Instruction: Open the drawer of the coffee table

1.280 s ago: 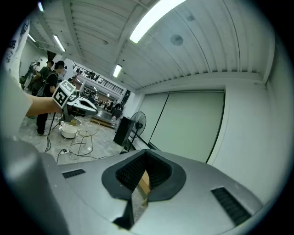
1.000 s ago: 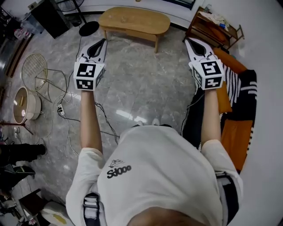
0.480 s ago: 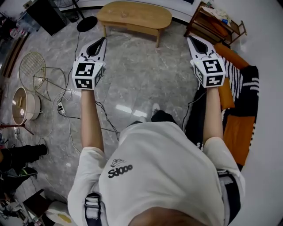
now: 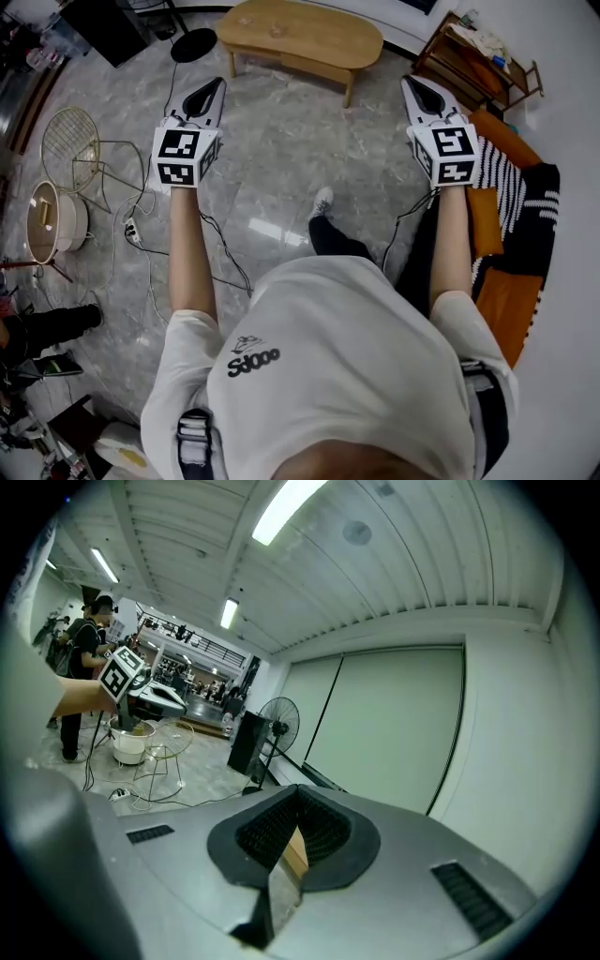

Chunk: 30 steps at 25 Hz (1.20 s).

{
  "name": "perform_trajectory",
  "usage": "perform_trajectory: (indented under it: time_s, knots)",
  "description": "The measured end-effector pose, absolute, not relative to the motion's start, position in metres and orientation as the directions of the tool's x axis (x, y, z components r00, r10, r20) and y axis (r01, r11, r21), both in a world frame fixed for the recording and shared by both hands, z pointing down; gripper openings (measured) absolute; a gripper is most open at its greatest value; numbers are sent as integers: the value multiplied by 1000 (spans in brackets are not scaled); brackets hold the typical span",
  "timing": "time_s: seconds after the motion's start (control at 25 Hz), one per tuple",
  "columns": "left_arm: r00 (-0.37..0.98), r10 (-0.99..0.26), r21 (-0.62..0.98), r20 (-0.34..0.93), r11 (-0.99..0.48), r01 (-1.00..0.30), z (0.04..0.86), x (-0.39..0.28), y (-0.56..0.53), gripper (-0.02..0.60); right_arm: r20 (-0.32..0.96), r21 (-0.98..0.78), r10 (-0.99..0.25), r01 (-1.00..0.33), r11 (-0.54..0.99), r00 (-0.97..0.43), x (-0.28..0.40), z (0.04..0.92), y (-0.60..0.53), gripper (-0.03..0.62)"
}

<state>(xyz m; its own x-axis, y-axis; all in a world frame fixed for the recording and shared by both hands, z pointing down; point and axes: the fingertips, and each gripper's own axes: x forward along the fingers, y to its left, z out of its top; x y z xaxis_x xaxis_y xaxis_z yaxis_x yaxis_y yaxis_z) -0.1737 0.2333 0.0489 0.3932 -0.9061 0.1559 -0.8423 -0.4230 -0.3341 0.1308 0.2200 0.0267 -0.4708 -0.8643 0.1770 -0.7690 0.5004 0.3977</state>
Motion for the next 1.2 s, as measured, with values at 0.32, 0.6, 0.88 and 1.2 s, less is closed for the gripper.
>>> perform_trajectory:
  time_s: [0.32,0.6,0.88,1.2]
  knots:
    - [395,-903,-360,170,-430,-828,44,-162,96,17,184,355,-841,-763,540,-509,141,33,88,6]
    - [399,-901,-379,170,-434,-817,30,-148,-11,17,182,351,-855,-780,518,-486,163,34,-22,6]
    - [421,-889,-405,178,-457,-792,32,-125,-75,17,178,348,-858,-784,514,-483,177,37,-88,6]
    - [403,-894,-340,195,-447,-827,50,-125,-115,17,210,341,-861,-791,508,-463,185,51,-124,6]
